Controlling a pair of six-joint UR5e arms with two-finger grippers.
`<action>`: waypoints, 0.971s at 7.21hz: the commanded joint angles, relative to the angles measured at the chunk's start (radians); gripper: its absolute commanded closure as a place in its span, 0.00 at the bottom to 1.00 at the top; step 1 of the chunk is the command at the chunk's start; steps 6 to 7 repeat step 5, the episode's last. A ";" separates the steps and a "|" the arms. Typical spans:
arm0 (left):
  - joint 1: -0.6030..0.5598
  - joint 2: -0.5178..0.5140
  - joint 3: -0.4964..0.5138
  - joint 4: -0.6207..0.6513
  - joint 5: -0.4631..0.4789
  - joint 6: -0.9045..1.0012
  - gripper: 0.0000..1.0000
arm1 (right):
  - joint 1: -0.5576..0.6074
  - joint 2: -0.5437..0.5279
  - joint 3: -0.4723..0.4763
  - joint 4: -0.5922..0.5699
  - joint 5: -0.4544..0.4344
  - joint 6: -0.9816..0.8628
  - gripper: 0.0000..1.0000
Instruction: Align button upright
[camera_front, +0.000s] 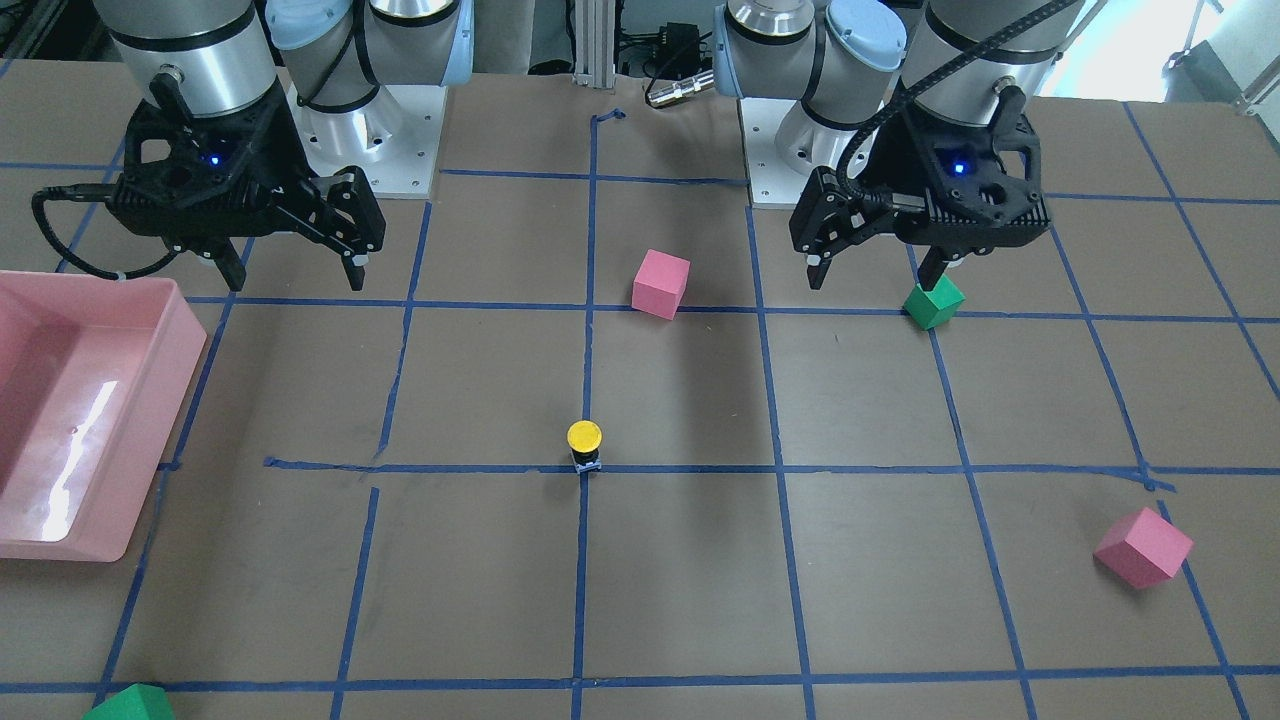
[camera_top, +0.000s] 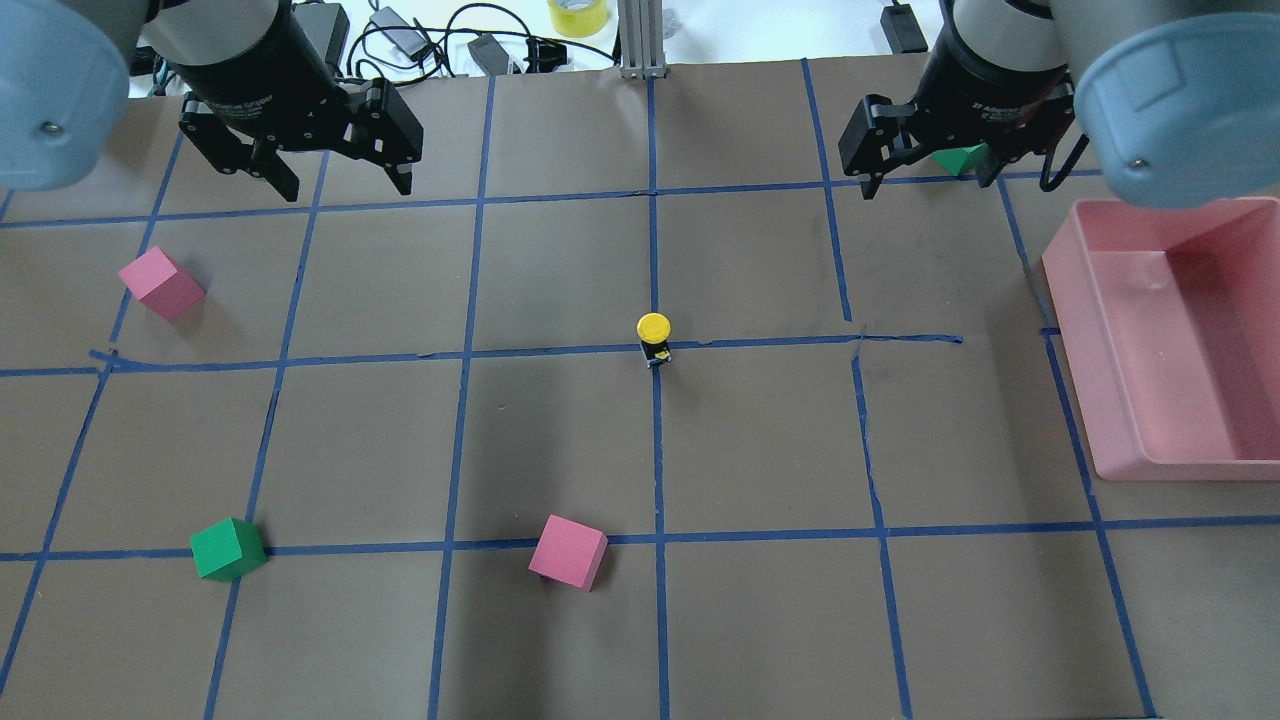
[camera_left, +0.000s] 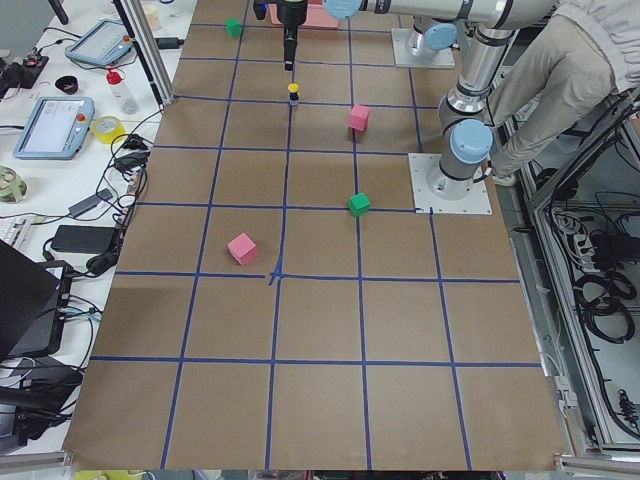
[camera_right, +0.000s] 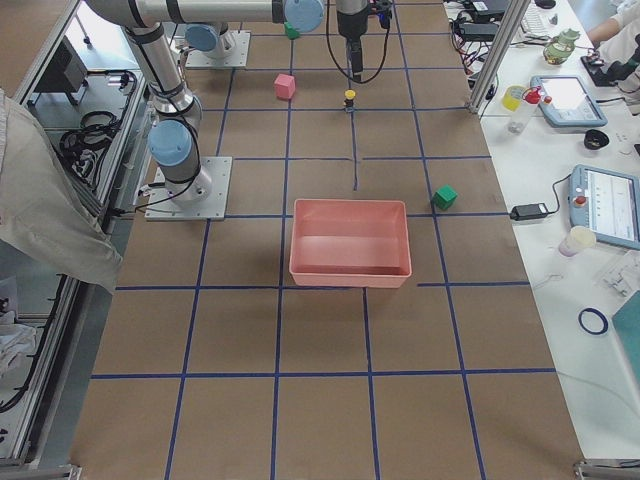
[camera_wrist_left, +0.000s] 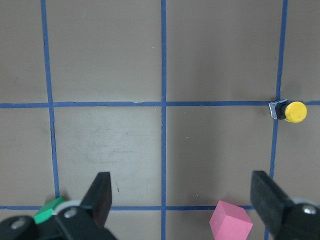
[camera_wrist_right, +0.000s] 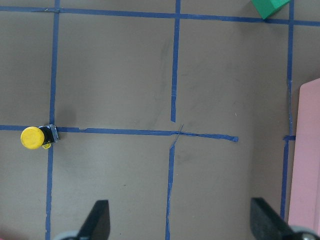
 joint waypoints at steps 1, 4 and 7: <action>0.004 -0.003 0.002 0.001 0.001 -0.001 0.00 | 0.000 0.000 0.000 0.000 0.001 0.000 0.00; 0.003 -0.005 0.002 0.001 0.005 -0.006 0.00 | 0.000 0.000 0.000 0.000 0.001 0.000 0.00; 0.003 -0.005 0.001 0.001 0.005 -0.007 0.00 | 0.000 0.000 0.000 0.000 0.001 0.000 0.00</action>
